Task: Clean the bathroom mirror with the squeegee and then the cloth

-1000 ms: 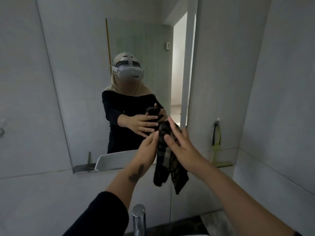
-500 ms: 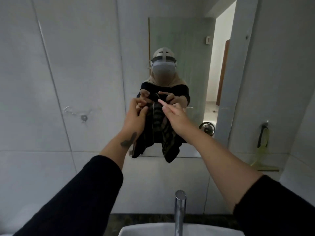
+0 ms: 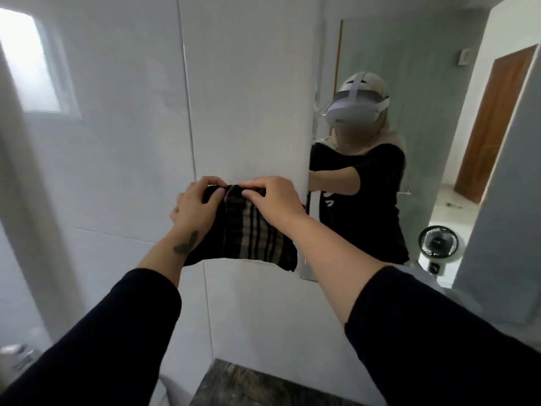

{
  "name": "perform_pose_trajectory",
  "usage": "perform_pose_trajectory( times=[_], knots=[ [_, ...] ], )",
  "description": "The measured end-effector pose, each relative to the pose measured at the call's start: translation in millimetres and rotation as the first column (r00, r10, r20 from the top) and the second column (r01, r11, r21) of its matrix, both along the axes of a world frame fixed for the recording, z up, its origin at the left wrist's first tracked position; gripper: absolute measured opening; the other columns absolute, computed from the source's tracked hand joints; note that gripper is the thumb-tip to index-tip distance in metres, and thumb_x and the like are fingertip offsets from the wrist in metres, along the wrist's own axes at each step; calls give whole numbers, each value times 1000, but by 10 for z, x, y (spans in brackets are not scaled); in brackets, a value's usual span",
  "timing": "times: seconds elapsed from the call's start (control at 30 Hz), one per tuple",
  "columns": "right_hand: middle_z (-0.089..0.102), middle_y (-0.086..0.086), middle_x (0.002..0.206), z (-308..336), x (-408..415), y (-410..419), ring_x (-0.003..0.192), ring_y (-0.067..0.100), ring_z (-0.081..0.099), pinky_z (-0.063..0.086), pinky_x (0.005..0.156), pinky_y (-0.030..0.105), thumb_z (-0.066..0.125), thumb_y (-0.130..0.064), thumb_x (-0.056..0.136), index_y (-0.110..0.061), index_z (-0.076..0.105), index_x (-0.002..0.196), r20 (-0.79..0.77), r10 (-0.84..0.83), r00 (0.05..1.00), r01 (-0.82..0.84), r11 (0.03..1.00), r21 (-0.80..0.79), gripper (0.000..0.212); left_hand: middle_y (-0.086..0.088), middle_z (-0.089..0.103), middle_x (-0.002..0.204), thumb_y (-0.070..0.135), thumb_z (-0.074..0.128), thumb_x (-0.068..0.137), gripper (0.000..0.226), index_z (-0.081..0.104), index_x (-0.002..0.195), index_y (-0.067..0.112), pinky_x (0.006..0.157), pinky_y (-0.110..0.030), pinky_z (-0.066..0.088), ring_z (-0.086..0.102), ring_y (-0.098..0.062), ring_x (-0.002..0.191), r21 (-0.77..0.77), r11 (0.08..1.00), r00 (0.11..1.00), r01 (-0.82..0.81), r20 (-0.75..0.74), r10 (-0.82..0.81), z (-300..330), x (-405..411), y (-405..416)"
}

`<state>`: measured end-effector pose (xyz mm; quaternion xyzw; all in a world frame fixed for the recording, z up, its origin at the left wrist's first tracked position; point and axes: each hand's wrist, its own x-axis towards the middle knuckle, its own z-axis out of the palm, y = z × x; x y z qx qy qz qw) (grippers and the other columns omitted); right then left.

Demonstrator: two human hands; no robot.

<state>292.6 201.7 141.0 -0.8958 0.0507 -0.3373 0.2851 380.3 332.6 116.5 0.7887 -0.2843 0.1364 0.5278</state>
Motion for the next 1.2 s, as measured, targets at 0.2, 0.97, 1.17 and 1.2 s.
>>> perform_pose_trajectory(
  times=[0.2,0.97,1.17,1.2],
  knots=[
    [59,8,103,-218,559,-7,104,27,50,41,83,32,55,-27,95,-25,64,122,42,-210,977,212,930,-300,29,9,52,104,31,48,93,21,62,98,46,95,-33,19,43,-20,112,118,974,975,-194,136,177,-156,422,-105],
    [50,5,128,-1117,302,230,119,26,39,37,97,37,42,-23,97,-38,50,134,-138,-275,951,274,961,-27,40,-3,44,146,19,35,86,60,33,145,30,111,-50,29,36,-26,135,171,984,999,-49,-9,51,-1044,249,-57],
    [51,-14,118,-2019,-1175,263,115,10,47,38,98,20,53,-24,95,-57,59,107,-352,-77,933,132,982,135,36,3,16,150,13,52,92,58,31,143,31,108,-31,21,18,-20,135,101,994,998,40,49,-45,-1762,-864,250],
    [54,-20,106,-2177,-1357,313,106,9,54,37,93,10,60,-15,90,-68,57,91,-308,-85,948,142,975,168,53,10,19,145,15,52,92,55,35,137,42,105,-25,26,24,-18,131,90,988,992,125,7,-127,-1882,-1045,312]
  ],
)
